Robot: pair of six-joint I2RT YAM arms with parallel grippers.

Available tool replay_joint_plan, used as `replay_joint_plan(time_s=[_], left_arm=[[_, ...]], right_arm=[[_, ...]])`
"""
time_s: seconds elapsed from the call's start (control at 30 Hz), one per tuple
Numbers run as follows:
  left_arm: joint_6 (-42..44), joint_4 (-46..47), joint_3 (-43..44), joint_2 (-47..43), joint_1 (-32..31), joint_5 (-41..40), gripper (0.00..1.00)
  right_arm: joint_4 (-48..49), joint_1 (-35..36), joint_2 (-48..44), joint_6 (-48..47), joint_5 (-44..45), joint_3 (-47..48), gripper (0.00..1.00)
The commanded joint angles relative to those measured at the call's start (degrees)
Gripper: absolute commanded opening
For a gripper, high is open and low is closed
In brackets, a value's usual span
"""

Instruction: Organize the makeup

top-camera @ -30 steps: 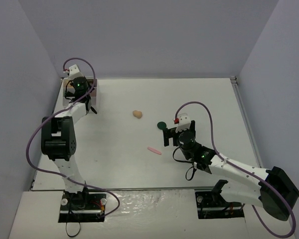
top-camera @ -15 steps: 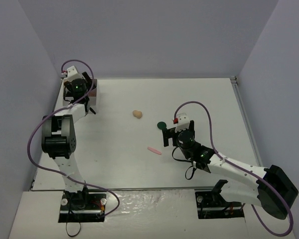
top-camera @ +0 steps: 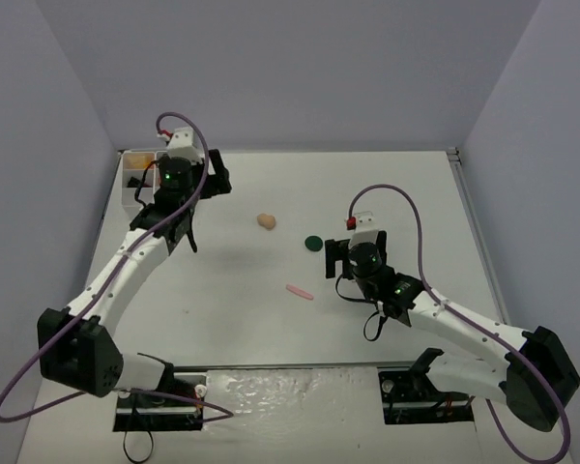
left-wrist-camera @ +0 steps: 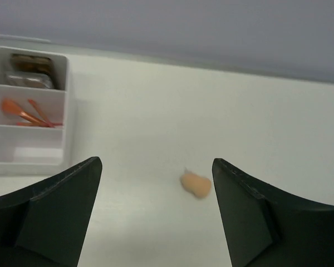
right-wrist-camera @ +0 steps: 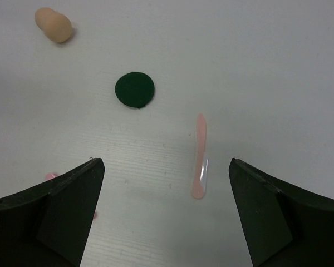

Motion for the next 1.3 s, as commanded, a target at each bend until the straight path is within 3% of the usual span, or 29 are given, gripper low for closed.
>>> replay_joint_plan(time_s=[0.0, 0.17, 0.3, 0.5, 1.0, 1.1, 1.27], left_arm=[[0.88, -13.19, -4.12, -9.39, -6.56, 1.95, 0.79], [0.55, -22.43, -9.82, -17.50, -8.35, 4.40, 0.82], [2.19, -26.52, -14.88, -26.66, -8.28, 3.76, 0.97], [3.45, -28.43, -22.16, -39.06, -8.28, 1.70, 0.97], [3.99, -30.68, -23.16, -43.77, -8.18, 0.83, 0.97], [3.30, -30.61, -23.23, -45.02, -8.11, 0.82, 0.97], [1.18, -28.91, -24.05, -46.43, -8.13, 2.78, 0.97]], right_arm=[[-7.94, -3.44, -2.76, 6.80, -1.04, 2.83, 0.89], [-11.91, -5.71, -2.18, 11.14, -3.79, 2.36, 0.79], [-13.13, -8.43, 1.30, 13.01, -7.74, 2.16, 0.74], [-13.13, -11.31, 7.73, 13.57, -9.95, 3.07, 0.61], [-11.09, -12.07, 23.39, 13.64, -9.22, 7.73, 0.43], [-10.19, -12.00, 24.99, 13.58, -9.63, 7.94, 0.35], [-9.25, -11.91, 25.99, 12.76, -10.24, 8.57, 0.10]])
